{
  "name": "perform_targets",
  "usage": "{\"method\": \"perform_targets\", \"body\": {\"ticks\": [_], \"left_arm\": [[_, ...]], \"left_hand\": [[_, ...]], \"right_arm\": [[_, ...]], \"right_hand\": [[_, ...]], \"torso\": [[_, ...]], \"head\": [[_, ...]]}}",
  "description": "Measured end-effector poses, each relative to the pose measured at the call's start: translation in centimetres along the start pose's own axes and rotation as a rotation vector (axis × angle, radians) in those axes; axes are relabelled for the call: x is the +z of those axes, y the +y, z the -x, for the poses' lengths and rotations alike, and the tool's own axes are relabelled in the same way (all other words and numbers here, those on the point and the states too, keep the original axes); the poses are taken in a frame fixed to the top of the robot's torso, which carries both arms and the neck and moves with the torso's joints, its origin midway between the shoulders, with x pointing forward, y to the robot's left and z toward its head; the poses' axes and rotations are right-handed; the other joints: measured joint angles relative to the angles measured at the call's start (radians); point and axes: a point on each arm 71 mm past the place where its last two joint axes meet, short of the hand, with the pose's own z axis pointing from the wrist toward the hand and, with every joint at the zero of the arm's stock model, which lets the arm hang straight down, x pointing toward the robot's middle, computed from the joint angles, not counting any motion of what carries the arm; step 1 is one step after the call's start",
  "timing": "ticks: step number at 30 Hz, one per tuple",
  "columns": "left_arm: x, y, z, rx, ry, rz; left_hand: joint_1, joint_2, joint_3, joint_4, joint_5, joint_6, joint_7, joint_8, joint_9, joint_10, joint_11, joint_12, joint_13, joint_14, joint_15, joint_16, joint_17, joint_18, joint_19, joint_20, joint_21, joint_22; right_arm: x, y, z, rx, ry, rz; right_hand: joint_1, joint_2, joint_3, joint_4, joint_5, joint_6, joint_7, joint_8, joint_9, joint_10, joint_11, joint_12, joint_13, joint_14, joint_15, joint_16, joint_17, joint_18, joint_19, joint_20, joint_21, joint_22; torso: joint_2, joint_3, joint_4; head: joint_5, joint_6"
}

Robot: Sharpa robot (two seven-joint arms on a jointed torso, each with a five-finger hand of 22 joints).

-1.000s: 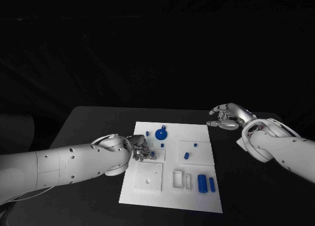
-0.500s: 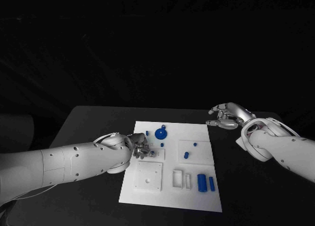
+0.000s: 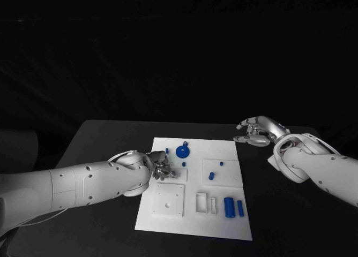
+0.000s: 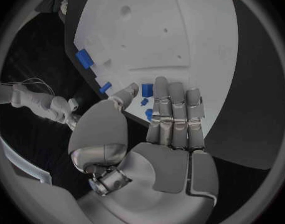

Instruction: Assemble the parts on the task board

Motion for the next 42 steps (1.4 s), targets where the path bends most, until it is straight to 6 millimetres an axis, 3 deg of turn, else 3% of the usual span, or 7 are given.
{"method": "perform_targets", "body": {"ticks": [7,15,25,31,37,42], "left_arm": [[0.22,-0.09,-0.04,0.001,0.001,0.001],[0.38,-0.48,-0.35,-0.002,0.005,-0.008],[0.43,-0.43,-0.36,-0.004,0.005,-0.011],[0.45,-0.45,-0.37,-0.006,0.005,-0.012],[0.46,-0.43,-0.36,-0.009,0.006,-0.012],[0.47,-0.39,-0.35,-0.014,0.008,-0.011]], "left_hand": [[0.000,0.000,0.000,0.000,0.000,0.003,-0.002,0.009,0.001,0.004,-0.003,0.000,0.002,0.000,0.000,0.000,0.002,0.000,0.000,0.000,0.000,0.001],[0.056,0.056,-0.001,-0.057,0.000,0.008,-0.004,0.015,0.002,0.007,0.000,0.000,0.004,0.003,-0.003,0.000,0.012,0.000,0.000,0.000,0.000,0.008],[0.071,0.081,-0.004,-0.080,0.000,0.012,-0.004,0.013,0.003,0.011,-0.004,-0.004,0.004,0.007,0.000,-0.004,0.017,0.000,0.000,0.000,0.000,0.009],[0.080,0.120,-0.001,-0.112,-0.004,0.014,-0.003,0.013,0.003,0.014,0.000,-0.004,0.004,0.007,0.000,-0.004,0.022,0.000,0.000,0.000,0.000,0.012],[0.086,0.130,-0.005,-0.117,-0.004,0.014,-0.003,0.013,0.003,0.014,0.000,-0.008,0.004,0.007,0.000,-0.004,0.022,0.000,0.000,0.000,0.000,0.012],[0.070,0.154,-0.009,-0.129,-0.008,0.014,-0.004,0.014,0.003,0.014,0.000,-0.015,0.004,0.007,0.000,-0.011,0.025,0.000,0.000,0.000,-0.004,0.012]], "right_arm": [[0.00,0.01,-0.01,0.000,0.000,0.000],[0.02,0.08,-0.04,0.001,0.001,0.001],[0.00,0.06,-0.03,0.001,0.001,0.001],[-0.01,0.07,-0.03,0.001,0.001,0.001],[-0.02,0.17,-0.07,0.002,0.003,0.004],[-0.02,0.17,-0.07,0.002,0.003,0.004]], "right_hand": [[0.000,0.000,0.000,0.000,0.000,0.000,0.000,0.000,0.000,0.000,0.000,0.000,-0.001,-0.001,-0.001,0.000,-0.001,0.000,0.000,0.000,0.000,0.000],[0.000,0.000,0.000,0.000,0.000,0.000,-0.001,0.000,0.000,0.000,0.000,0.000,-0.001,-0.001,-0.001,0.000,-0.001,0.000,0.000,0.000,0.000,0.000],[0.000,0.000,0.000,0.000,0.000,0.000,-0.001,0.000,0.000,0.000,0.000,0.000,-0.001,-0.001,-0.001,0.000,-0.001,0.000,0.000,0.000,0.000,0.000],[0.000,0.000,0.000,0.000,0.000,0.000,-0.002,0.000,0.000,0.000,0.000,0.000,-0.001,-0.001,-0.001,0.000,-0.001,0.000,0.000,0.000,0.000,0.001],[0.000,0.000,0.000,0.000,0.000,0.002,-0.003,0.000,0.000,0.000,0.000,0.000,-0.001,0.001,0.001,0.000,-0.001,0.000,0.000,0.000,0.000,0.001],[0.000,0.000,0.000,0.000,0.000,0.001,-0.004,0.000,0.000,0.000,0.000,0.000,-0.001,0.001,0.001,0.000,-0.001,0.000,0.000,0.000,0.000,0.001]], "torso": [[0.000,0.0002,0.0003],[0.000,0.0000,0.0001],[0.000,0.0000,0.0002],[0.000,0.0000,0.0001],[0.000,0.0000,0.0001],[0.000,-0.0001,0.0004]], "head": [[0.000,0.000],[0.001,0.000],[-0.001,-0.001],[-0.001,0.000],[-0.001,0.000],[-0.001,0.001]]}}
